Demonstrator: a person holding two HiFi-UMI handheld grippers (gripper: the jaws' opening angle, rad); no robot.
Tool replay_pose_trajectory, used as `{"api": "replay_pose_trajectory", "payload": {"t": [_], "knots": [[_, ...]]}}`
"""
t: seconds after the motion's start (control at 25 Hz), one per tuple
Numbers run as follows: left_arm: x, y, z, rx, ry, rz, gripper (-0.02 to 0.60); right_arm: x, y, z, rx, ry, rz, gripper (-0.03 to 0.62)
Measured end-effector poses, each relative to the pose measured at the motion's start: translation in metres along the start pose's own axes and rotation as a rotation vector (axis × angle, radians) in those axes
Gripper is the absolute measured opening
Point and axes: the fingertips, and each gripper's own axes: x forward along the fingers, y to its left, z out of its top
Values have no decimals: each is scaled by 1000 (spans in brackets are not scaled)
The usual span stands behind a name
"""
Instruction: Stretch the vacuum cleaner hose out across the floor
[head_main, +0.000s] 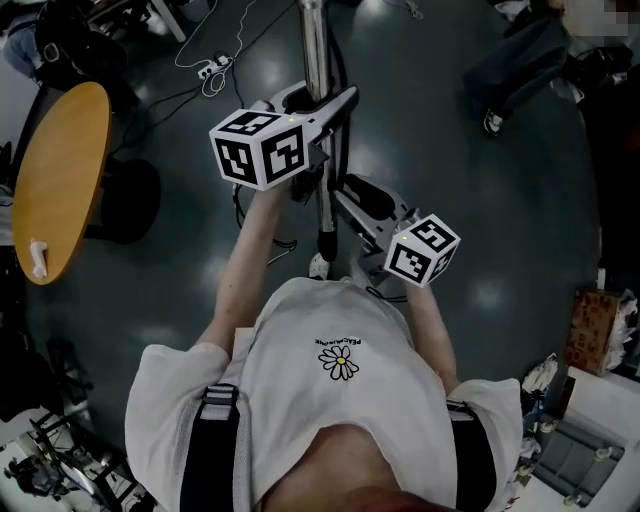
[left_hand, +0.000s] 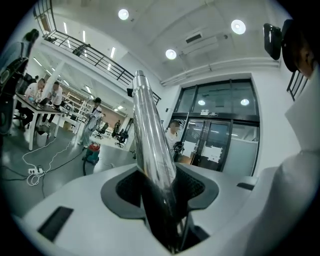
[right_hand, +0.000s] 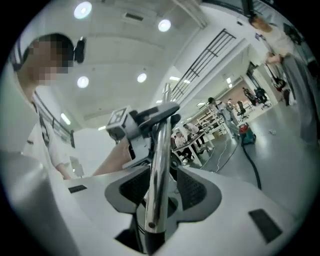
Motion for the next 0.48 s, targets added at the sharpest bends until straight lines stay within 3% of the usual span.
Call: {"api": "replay_pose_trajectory", "payload": {"t": [0.12,0.28,0.48], "knots": [[-13,-7,12,-14,-30,-27,173,-33,-25,26,127,-129,-13,160],[-18,-32,15,6,-32,-85,167,-39,-49,75,69,-256,-144,160],[-10,-39,-6,-1,8,-111,161,-22,-43,105,122,-365,-122,160]]}}
